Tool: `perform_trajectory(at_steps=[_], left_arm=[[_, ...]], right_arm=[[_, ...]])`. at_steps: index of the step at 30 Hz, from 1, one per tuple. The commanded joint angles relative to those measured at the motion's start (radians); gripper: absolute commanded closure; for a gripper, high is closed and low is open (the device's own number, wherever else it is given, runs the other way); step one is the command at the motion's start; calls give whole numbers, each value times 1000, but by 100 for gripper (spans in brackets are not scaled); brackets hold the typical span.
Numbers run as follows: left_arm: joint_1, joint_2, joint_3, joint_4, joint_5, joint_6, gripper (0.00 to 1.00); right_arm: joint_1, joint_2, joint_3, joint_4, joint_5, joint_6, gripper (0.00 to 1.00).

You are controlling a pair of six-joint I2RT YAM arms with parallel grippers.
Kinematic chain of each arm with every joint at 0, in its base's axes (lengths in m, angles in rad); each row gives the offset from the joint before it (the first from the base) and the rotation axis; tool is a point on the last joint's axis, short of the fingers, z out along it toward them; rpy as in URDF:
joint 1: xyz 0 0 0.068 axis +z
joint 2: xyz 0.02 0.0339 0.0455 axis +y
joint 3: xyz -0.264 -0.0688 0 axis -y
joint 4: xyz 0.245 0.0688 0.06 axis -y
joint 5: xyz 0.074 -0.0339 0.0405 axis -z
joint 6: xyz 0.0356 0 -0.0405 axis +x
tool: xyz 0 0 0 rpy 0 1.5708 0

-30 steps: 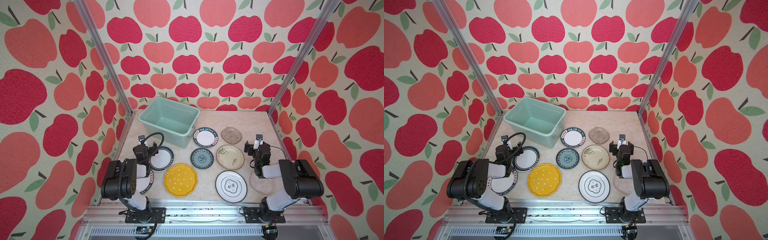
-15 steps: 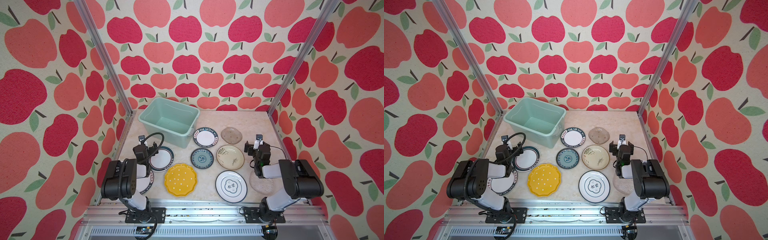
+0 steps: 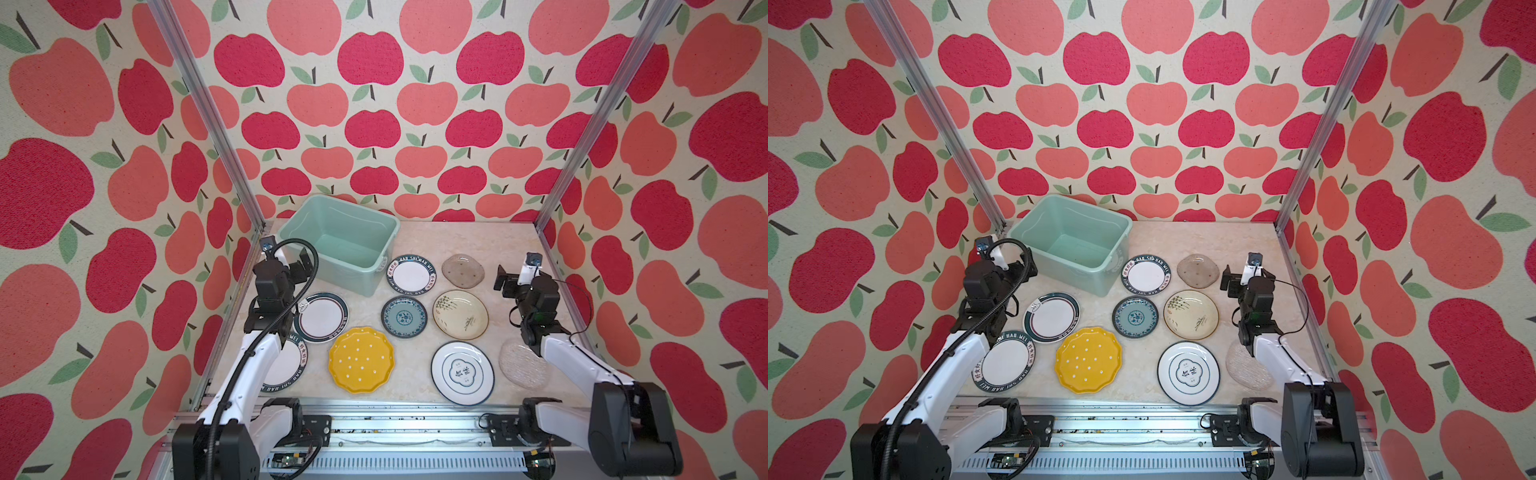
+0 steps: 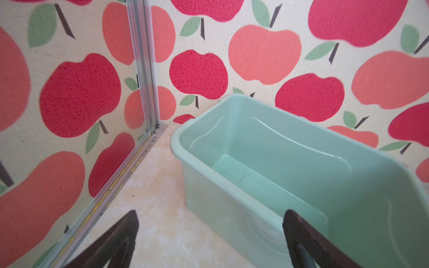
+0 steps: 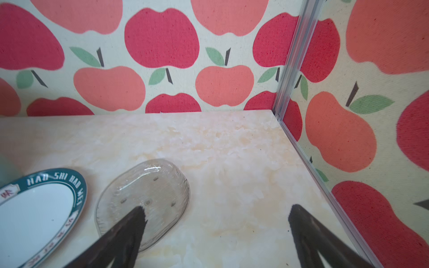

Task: Place the plates into the plastic bin on the countertop
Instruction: 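Move both grippers toward the yellow dotted plate from either side, then grasp the yellow dotted plate rim with the right gripper while the left gripper approaches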

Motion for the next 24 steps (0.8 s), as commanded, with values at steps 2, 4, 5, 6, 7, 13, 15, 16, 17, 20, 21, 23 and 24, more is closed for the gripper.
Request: perform_trajectory(at_steps=[2,4,5,6,7,13,15,16,17,20,21,23,24], left_arm=[[151,-114,50,-447,354,-423,1],[216,-172,5,-425,532,-522,1],[221,-188,4,-450,564,-542,1],[217,-200,16,-503,582,-544,1],[204,-206,41,-592,575,-538,1],[70,-118,192,-1119,476,-483,3],[-14,-70,215,-1220,429,-465,3],[-50,-38,220,-1275,406,-468,3],[-79,-6,218,-1309,400,-468,3],[-201,67,192,-1320,383,-495,2],[-242,86,178,-1313,365,-514,2],[-297,108,149,-1282,356,-536,2],[-324,143,133,-1264,347,-554,2]], right_arm=[[-97,-100,83,-321,-355,403,1],[-100,-115,112,-377,-443,478,2],[-91,-116,130,-409,-466,494,4],[-79,-114,159,-470,-478,506,4],[-61,-111,189,-522,-498,510,4],[138,-43,336,-836,-502,586,4],[253,-6,362,-893,-493,649,4],[324,9,362,-889,-490,685,5],[387,21,361,-878,-479,718,5],[572,64,352,-849,-404,833,5],[620,84,350,-847,-387,865,5],[698,130,344,-840,-354,916,5],[733,158,338,-823,-349,936,5]])
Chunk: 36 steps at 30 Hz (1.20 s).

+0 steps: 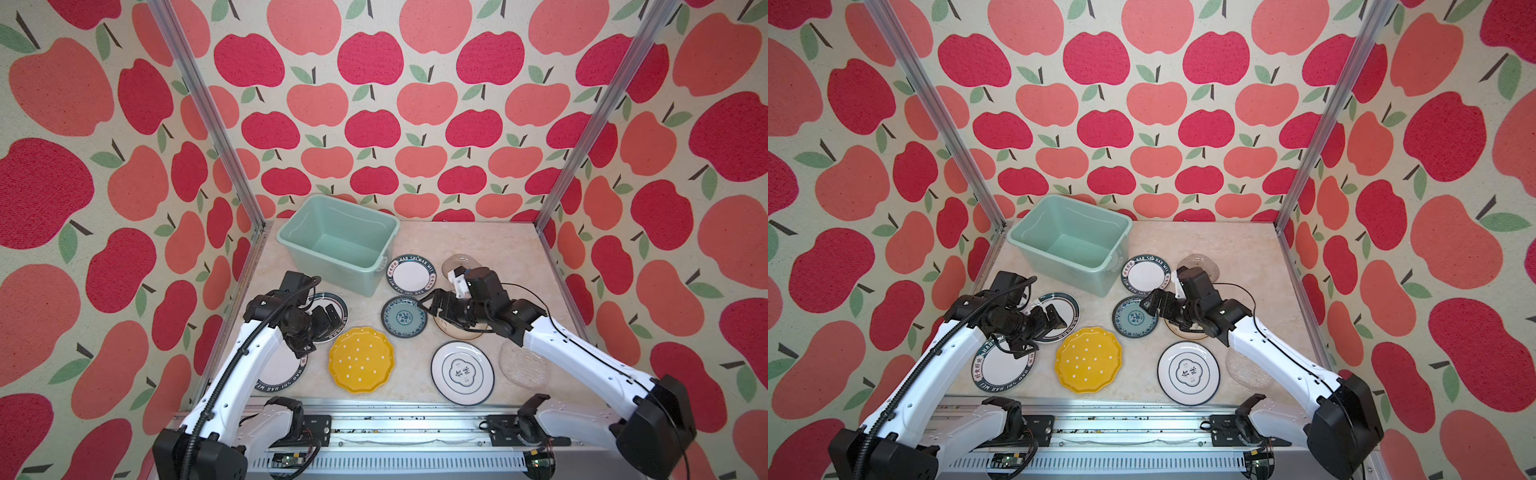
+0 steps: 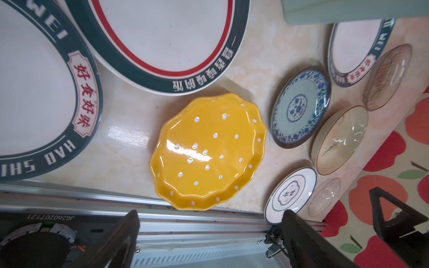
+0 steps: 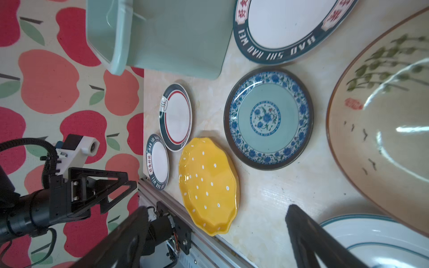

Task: Place the plates into the plastic bin on the countertop
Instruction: 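Grasp the yellow dotted plate rim with the right gripper while the left gripper approaches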

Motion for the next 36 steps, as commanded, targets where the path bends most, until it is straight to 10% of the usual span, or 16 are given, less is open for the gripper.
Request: perform_trajectory(at_steps=[1,36], left_arm=[[-66,36,-46,-32,-54,-65,2],[-48,135,-386,520,34,-123,4]], right_arm=[[84,71,-10,-8,63,146,5],[227,562,24,390,-161,354,8]])
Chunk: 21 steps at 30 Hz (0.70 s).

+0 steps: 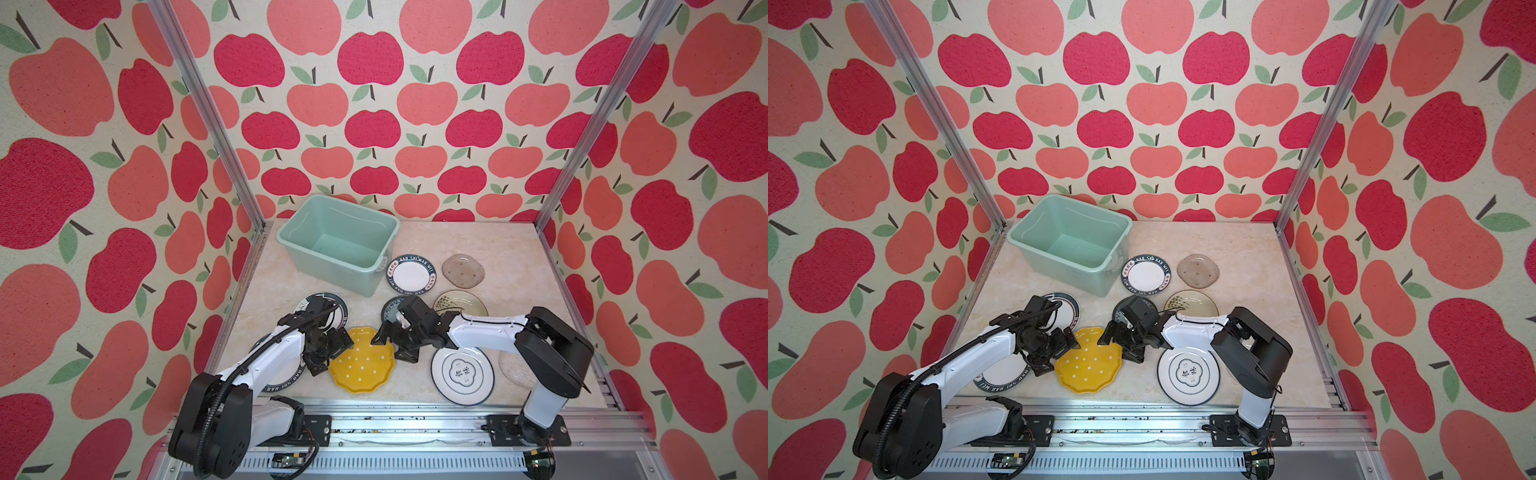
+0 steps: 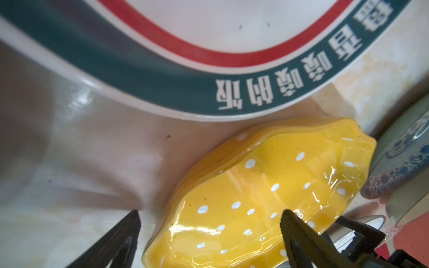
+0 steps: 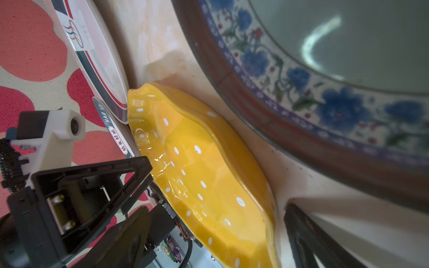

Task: Place the plates into the plastic bin on the countertop
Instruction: 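Grasp the yellow dotted plate rim with the right gripper while the left gripper approaches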

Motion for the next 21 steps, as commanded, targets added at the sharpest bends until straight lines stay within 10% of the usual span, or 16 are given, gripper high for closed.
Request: perform_trajectory(at_steps=[1,21], left_arm=[[4,15,-26,67,47,0,5],[4,-19,-51,142,109,4,6]], right_arm=[[-9,22,-24,51,-38,27,8],[0,-73,-147,427,-132,56,16]])
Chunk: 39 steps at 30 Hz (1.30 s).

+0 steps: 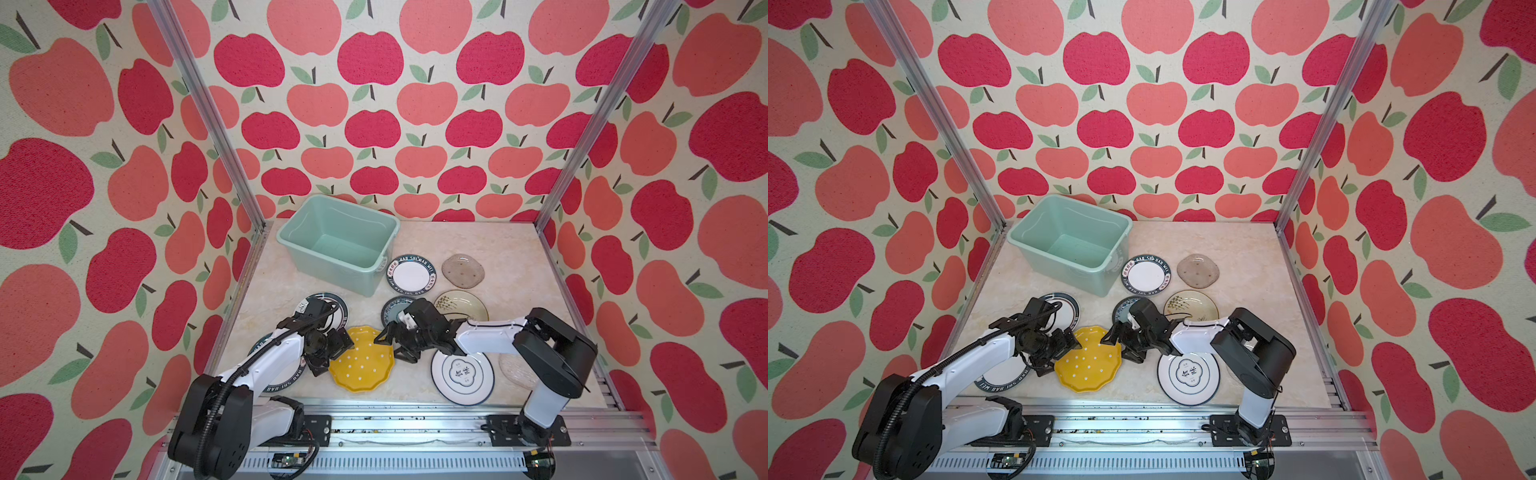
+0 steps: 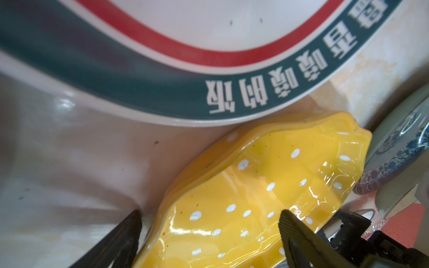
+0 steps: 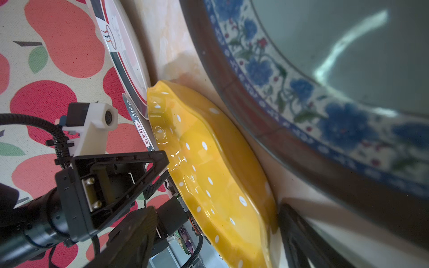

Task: Place the plates into the plastic bin on the countertop
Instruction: 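Grasp the yellow dotted plate rim with the right gripper while the left gripper approaches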

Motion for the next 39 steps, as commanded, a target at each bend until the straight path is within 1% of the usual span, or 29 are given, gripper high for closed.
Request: perform_trajectory(at_steps=[1,6,13,16,19,24,27,29,34,39], left_arm=[[-5,-6,-21,99,86,4,6],[-3,0,-11,98,101,21,6],[1,6,8,72,116,61,5],[1,-7,9,67,117,62,5],[0,-20,7,69,122,61,5],[1,-33,8,68,131,62,5],[3,-42,9,57,128,65,5],[4,-50,7,51,124,66,5],[12,-78,4,36,113,63,5],[16,-106,10,22,108,56,5]], right_arm=[[30,-55,2,154,-67,11,16],[40,-83,-4,173,-57,-4,16],[44,-116,-38,203,-43,8,17],[45,-106,-40,215,-45,17,17],[49,-80,-31,248,-61,29,21],[55,-35,-27,323,-85,63,30],[55,-36,-32,314,-78,69,35],[55,-43,-30,280,-67,62,39],[54,-82,-22,154,-21,32,53],[55,-119,-9,51,14,2,71]])
